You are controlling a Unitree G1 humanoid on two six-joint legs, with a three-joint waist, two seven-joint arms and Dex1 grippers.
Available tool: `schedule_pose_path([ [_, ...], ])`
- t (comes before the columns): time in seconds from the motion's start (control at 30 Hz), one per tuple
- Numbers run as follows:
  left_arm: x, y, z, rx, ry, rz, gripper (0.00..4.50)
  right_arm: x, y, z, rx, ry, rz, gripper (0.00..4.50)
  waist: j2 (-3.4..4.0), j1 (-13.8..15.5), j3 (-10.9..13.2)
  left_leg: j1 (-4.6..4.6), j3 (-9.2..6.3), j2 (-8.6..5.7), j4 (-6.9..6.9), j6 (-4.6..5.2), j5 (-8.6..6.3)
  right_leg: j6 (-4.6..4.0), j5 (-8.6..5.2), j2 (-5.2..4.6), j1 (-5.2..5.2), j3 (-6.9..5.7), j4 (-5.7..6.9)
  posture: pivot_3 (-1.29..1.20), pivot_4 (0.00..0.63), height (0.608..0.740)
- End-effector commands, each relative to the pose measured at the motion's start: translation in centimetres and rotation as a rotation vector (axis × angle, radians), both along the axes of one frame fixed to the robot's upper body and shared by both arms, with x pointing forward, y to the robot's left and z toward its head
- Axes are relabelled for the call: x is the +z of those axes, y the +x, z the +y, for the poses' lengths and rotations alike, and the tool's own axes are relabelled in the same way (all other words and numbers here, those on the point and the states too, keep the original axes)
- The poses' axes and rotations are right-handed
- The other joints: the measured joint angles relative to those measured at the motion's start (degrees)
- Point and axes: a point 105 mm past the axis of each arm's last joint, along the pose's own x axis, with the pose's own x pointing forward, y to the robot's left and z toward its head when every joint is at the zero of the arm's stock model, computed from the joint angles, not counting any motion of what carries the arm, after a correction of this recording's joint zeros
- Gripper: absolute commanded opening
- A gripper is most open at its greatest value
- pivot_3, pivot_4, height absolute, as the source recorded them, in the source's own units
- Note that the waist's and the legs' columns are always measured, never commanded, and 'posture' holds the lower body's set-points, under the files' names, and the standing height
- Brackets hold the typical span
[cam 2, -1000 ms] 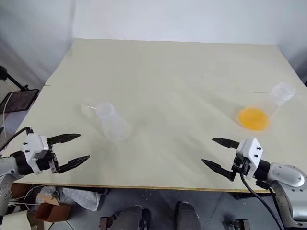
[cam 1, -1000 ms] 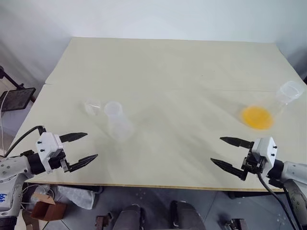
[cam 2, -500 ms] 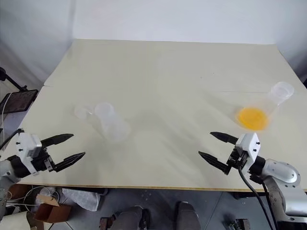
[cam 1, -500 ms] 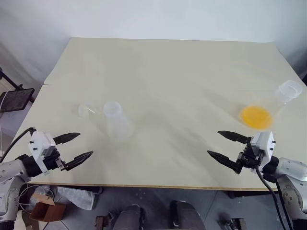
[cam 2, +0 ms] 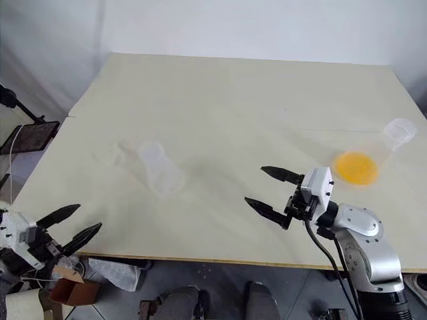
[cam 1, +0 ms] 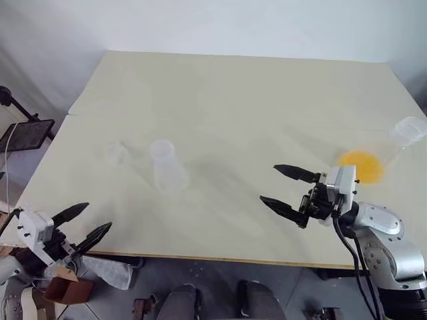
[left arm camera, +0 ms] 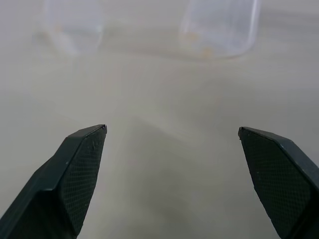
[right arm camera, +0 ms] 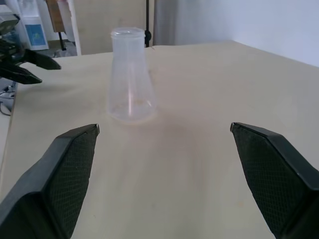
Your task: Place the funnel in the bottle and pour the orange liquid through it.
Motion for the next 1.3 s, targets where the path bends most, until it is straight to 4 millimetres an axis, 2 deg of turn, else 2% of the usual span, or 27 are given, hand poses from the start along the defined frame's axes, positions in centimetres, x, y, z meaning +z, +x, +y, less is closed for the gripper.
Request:
schedule_pose_path([
  [0.03,3.3,2.0,-3.2,-0.114,0.000,-0.111,4.50,0.3,-0.2,-0.6,-0.024,-0.004,-0.017,4.43,-0.01,0.24,0.00,0.00,0.00,-0.01,0.00,0.01,0.00,0.00,0.01,0.00,0.00,0.00,0.01,0.00,0.150,0.740],
  [0.23,5.6,5.9,-7.2,-0.235,0.015,-0.180,4.50,0.0,-0.1,-1.1,-0.052,-0.009,-0.009,4.43,-0.02,-0.10,-0.01,0.02,0.05,-0.02,0.04,0.01,0.02,0.01,0.02,0.11,-0.05,-0.10,0.41,0.00,0.150,0.740],
  [0.4,5.6,8.6,-8.9,-0.264,0.011,-0.157,4.50,0.0,-0.3,-1.0,-0.064,-0.008,-0.008,4.43,-0.02,-0.87,-0.01,0.02,0.09,0.01,0.08,-0.01,0.02,0.02,0.02,0.23,-0.08,-0.35,0.50,0.00,0.150,0.740],
  [0.53,6.6,10.4,-10.4,-0.283,-0.058,-0.177,4.50,0.0,-0.6,-1.1,-0.090,-0.003,-0.007,4.43,-0.02,-0.79,-0.01,-0.04,0.10,0.01,0.20,0.00,0.03,0.03,0.03,0.28,-0.08,-0.53,0.55,0.00,0.150,0.740],
  [0.73,6.3,11.4,-12.0,-0.325,-0.061,-0.164,4.50,0.0,-0.9,-1.0,-0.117,0.006,-0.007,4.43,-0.03,-0.76,-0.01,-0.05,0.09,0.01,0.32,-0.01,0.03,0.05,0.04,0.27,-0.06,-0.52,0.58,0.00,0.150,0.740],
  [0.83,6.3,11.5,-12.2,-0.341,-0.065,-0.155,3.89,-0.1,-1.1,-1.1,-0.132,0.011,-0.008,4.50,-0.03,-0.77,-0.01,-0.06,0.09,0.01,0.39,-0.01,0.03,0.06,0.04,0.28,-0.05,-0.52,0.58,0.00,0.150,0.740],
  [0.97,6.5,11.6,-12.3,-0.353,-0.068,-0.154,2.73,-0.2,-1.4,-1.3,-0.148,0.012,-0.007,4.50,-0.03,-0.71,-0.01,-0.06,0.08,0.02,0.42,0.00,0.03,0.06,0.04,0.27,-0.03,-0.50,0.58,0.00,0.150,0.740],
  [1.07,7.0,11.5,-13.0,-0.391,-0.079,-0.163,2.68,-0.5,-1.7,-1.6,-0.167,0.008,-0.002,4.50,-0.03,-0.53,-0.01,-0.08,0.07,0.01,0.45,0.00,0.03,0.06,0.04,0.26,-0.02,-0.48,0.58,0.00,0.150,0.740],
  [1.3,8.7,11.4,-17.4,-0.577,-0.068,-0.191,2.68,-1.2,-2.8,-3.7,-0.275,-0.005,0.022,4.50,-0.03,0.85,-0.01,-0.13,0.05,-0.06,0.52,0.01,0.03,0.09,0.06,0.32,0.00,-0.49,0.59,0.00,0.150,0.740],
])
